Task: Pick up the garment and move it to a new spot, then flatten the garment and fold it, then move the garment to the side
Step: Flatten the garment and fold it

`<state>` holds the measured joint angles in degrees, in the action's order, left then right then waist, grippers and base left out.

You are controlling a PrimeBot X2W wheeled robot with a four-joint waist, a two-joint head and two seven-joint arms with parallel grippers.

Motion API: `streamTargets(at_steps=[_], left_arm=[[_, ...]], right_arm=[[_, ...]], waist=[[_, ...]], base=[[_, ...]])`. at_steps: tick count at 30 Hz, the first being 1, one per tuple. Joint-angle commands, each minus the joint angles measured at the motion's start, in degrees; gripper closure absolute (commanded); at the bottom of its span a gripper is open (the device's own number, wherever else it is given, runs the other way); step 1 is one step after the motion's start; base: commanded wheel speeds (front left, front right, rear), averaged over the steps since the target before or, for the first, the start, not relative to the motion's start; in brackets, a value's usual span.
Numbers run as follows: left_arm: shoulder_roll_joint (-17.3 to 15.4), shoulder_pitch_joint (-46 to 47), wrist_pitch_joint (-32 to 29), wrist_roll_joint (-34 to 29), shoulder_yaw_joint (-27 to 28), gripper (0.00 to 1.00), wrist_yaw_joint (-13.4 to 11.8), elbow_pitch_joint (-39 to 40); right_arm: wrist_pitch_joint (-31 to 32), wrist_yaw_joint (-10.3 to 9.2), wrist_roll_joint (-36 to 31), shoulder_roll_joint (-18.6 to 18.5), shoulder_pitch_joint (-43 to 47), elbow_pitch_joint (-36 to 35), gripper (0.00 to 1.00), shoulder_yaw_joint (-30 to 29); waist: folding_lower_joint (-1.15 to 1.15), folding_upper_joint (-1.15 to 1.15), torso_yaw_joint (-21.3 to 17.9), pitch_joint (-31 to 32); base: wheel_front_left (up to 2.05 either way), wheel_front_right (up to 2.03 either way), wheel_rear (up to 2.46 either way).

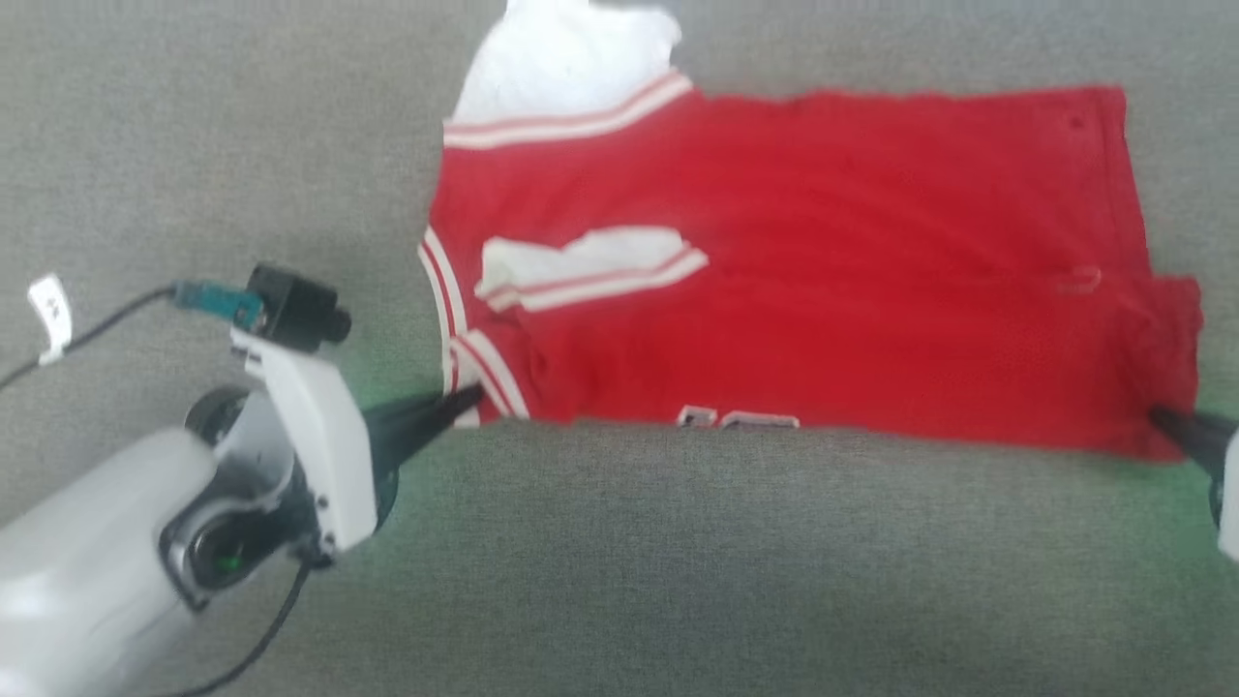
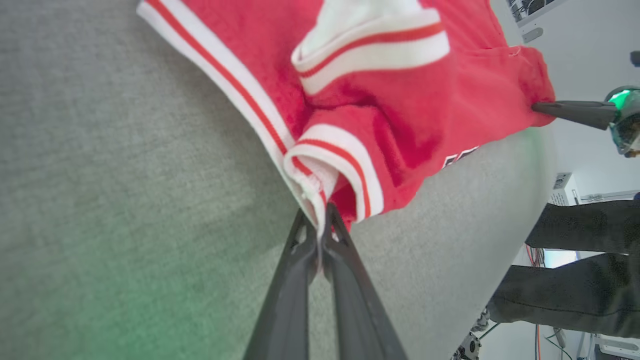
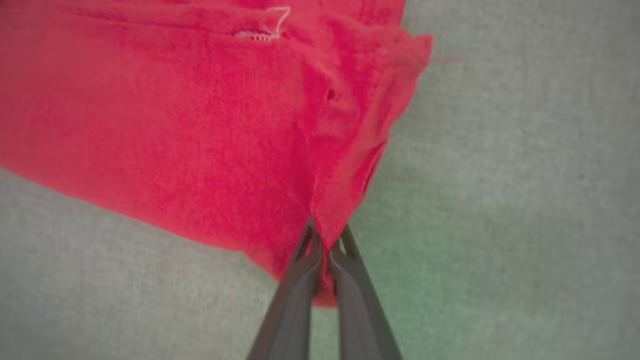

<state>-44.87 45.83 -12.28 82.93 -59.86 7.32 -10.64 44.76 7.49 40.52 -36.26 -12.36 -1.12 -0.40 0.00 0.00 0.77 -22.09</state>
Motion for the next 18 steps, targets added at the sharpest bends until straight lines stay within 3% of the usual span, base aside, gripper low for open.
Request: streamTargets(at_steps=[1, 9, 10, 11, 12, 13, 14, 18], left_arm=[[-1.38, -2.05, 1.09, 0.50, -0.12, 1.00, 0.13, 1.33], [-6.38, -9.47, 5.26, 1.25, -0.54, 1.00, -1.14, 8.52], [-6.67, -9.87, 5.73, 1.11, -0.41, 1.00, -1.56, 9.10], [-7.00, -10.12, 6.40, 0.63, -0.22, 0.78, -1.89, 9.46], [-7.23, -10.28, 7.12, 0.12, 0.04, 0.60, -2.36, 9.64], [-7.43, -10.42, 7.74, 0.02, 0.29, 0.36, -2.87, 9.76], [-7.77, -10.45, 8.38, -0.23, 0.61, 0.03, -3.22, 9.96], [-9.51, -9.46, 11.78, -1.53, 2.72, 0.00, -5.15, 10.12]], right_arm=[[0.44, 0.00, 0.47, 0.57, 2.52, -1.18, 1.00, -1.20], [0.87, 0.00, 0.37, 2.96, 10.87, -7.10, 0.98, -6.15], [0.17, 0.00, 0.04, 3.22, 10.99, -7.48, 0.61, -6.57], [-0.57, 0.00, -0.33, 3.52, 11.01, -7.76, 0.02, -6.94], [-1.49, 0.00, -0.78, 3.89, 10.86, -8.01, 0.00, -7.43], [-2.50, 0.00, -1.21, 4.34, 10.62, -8.30, 0.00, -7.88], [-3.71, 0.00, -1.69, 4.57, 10.22, -8.81, 0.00, -8.04], [-11.34, 0.01, -4.39, 5.68, 8.39, -10.35, 0.00, -8.75]], waist=[[0.00, 0.00, -0.31, 1.24], [0.00, 0.00, -1.19, 2.03], [0.00, 0.00, -1.22, 2.07], [0.00, 0.00, -1.24, 2.12], [0.00, 0.00, -1.23, 2.17], [0.00, 0.00, -1.24, 2.22], [0.00, 0.00, -1.33, 2.30], [0.00, 0.00, -1.82, 2.29]], base=[[0.00, 0.00, 0.00], [0.00, 0.00, 0.00], [0.00, 0.00, 0.00], [0.00, 0.00, 0.00], [0.00, 0.00, 0.00], [0.00, 0.00, 0.00], [0.00, 0.00, 0.00], [0.00, 0.00, 0.00]])
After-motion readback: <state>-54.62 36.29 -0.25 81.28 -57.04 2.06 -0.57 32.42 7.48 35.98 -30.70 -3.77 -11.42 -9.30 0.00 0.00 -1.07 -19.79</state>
